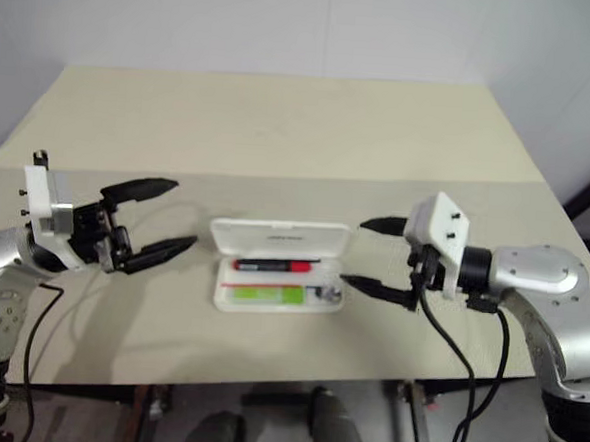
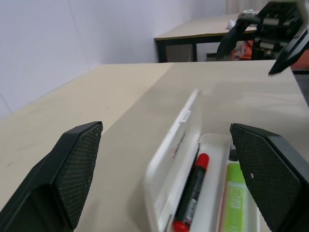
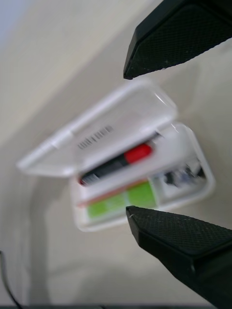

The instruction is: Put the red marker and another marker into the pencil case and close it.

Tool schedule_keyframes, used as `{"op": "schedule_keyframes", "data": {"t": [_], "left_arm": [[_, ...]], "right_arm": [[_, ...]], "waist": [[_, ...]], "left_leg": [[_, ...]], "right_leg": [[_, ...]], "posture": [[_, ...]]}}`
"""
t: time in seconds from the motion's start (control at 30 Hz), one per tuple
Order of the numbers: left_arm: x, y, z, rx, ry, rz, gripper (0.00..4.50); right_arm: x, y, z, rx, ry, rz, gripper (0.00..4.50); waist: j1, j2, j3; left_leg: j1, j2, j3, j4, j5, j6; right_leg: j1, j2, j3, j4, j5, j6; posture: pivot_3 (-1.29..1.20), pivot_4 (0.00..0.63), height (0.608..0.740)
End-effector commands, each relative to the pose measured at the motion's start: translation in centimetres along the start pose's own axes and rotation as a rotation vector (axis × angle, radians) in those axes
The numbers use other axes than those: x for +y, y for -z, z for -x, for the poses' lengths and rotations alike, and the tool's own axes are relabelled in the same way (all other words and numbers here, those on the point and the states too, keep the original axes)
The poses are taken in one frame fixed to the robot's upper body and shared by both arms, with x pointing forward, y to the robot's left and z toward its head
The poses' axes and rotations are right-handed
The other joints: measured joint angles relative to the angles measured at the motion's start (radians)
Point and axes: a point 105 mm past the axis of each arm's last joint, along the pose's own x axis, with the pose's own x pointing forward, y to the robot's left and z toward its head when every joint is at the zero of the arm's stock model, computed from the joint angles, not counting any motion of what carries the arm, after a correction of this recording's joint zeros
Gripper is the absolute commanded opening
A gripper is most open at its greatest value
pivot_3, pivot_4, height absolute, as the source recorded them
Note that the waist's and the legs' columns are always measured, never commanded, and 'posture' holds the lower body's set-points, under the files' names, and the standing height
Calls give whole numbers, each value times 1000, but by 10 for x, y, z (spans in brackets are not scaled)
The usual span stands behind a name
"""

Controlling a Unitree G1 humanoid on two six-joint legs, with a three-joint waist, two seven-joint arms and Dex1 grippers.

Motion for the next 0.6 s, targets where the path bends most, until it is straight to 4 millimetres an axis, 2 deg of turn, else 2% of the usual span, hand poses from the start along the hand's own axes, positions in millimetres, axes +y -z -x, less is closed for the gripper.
{"op": "schedule_keyframes", "data": {"t": [0.03,0.2,0.3,0.43,0.6], "left_arm": [[14,-5,1,-11,-23,-52,4500],[42,2,0,-23,-71,-11,4500],[59,12,-3,-1,-97,79,3913],[75,23,-8,35,-94,149,2554],[86,32,-16,48,-62,224,771]], "right_arm": [[-2,-14,8,-104,33,57,4436],[-4,-11,11,-138,57,1,4436],[-7,-5,13,-122,75,-5,4500],[-8,-2,13,-113,98,-2,4500],[-9,-1,16,-112,120,2,4500]], "waist": [[0,0,0],[1,0,0],[2,0,0],[2,0,0],[2,0,0]], "left_leg": [[0,0,0,0,0,0],[0,0,0,1,0,0],[0,0,0,1,0,0],[0,0,0,1,0,0],[0,0,0,0,0,0]], "right_leg": [[0,0,0,0,0,0],[0,0,0,0,0,0],[0,0,0,0,0,0],[0,0,0,0,1,1],[0,0,0,1,1,2]], "posture": [[0,150,740],[0,150,740],[0,150,740],[0,150,740],[0,150,740]]}}
